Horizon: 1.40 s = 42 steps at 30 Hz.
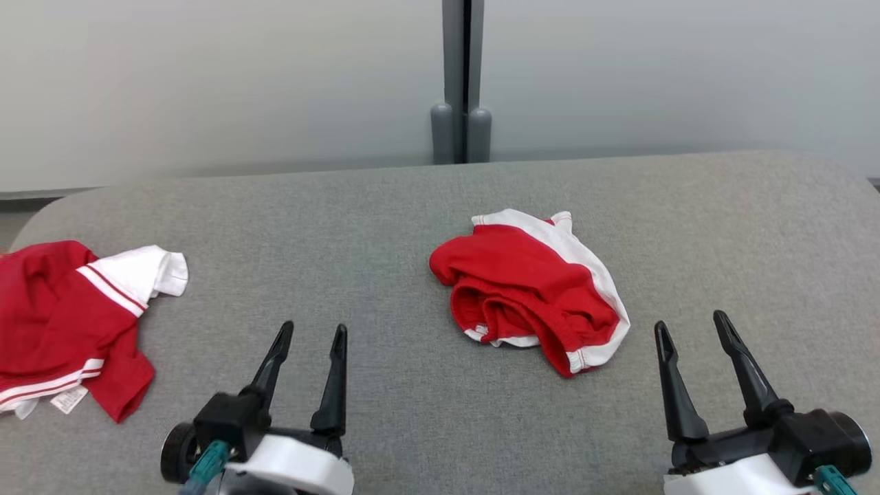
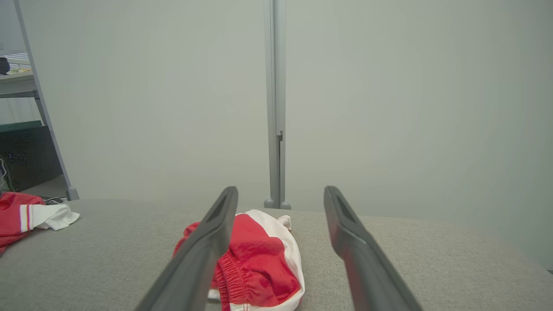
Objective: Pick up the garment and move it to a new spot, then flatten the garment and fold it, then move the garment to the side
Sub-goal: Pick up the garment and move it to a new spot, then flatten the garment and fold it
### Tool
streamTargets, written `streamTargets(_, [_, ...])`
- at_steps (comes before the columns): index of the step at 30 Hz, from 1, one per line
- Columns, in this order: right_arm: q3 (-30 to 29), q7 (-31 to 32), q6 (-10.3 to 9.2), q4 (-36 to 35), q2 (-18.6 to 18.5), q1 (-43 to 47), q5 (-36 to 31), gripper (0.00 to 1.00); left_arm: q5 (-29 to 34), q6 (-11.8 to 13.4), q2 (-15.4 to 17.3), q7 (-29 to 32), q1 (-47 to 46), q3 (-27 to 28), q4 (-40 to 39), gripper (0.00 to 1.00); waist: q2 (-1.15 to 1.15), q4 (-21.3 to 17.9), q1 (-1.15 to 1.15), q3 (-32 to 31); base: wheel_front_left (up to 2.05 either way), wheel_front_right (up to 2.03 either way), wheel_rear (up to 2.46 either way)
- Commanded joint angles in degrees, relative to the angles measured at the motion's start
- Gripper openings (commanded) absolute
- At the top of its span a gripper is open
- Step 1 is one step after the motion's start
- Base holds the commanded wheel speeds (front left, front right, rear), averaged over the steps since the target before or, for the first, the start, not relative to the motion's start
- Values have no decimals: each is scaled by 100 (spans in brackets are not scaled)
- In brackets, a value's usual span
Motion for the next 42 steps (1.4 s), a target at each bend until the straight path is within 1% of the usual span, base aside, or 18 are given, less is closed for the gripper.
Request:
streamTargets(1, [-28, -6, -2, -3, -16, 112, -7, 100, 107, -39, 0, 0, 146, 126, -86, 100, 0, 220, 0, -256, 0, 0, 0])
streamTargets(3, [-139, -6, -2, 9, -14, 260, -3, 100, 426, -91, -88, 0, 502, 492, -361, 100, 0, 276, 0, -385, 0, 0, 0])
streamTargets(5, [-184, -6, -2, 11, -11, 404, 18, 100, 800, -151, -156, 0, 845, 714, -577, 100, 0, 318, 0, -504, 0, 0, 0])
streamTargets(8, [-147, -6, -2, 7, -11, 589, -24, 100, 1131, -272, -259, 0, 1290, 1011, -774, 100, 0, 329, 0, -610, 0, 0, 0])
streamTargets(14, [-116, -6, -2, -21, -11, 784, -75, 100, 1390, -444, -367, 0, 1788, 1307, -884, 100, 0, 348, 0, -671, 0, 0, 0])
streamTargets(17, [-71, -6, -2, 11, -12, 805, -110, 100, 1470, -482, -383, 0, 1833, 1351, -837, 100, 0, 359, 0, -683, 0, 0, 0])
streamTargets(22, [-86, -6, -2, -6, -13, 773, -108, 100, 1403, -433, -388, 0, 1748, 1293, -845, 100, 0, 344, 0, -706, 0, 0, 0])
streamTargets(30, [-119, -6, -2, 53, -13, 722, -19, 100, 1461, -427, -388, 0, 1718, 1210, -838, 100, 0, 287, 0, -726, 0, 0, 0])
streamTargets(42, [18, -6, -2, 142, -13, 691, -6, 100, 1464, -389, -388, 0, 1706, 1143, -854, 100, 0, 223, 0, -744, 0, 0, 0])
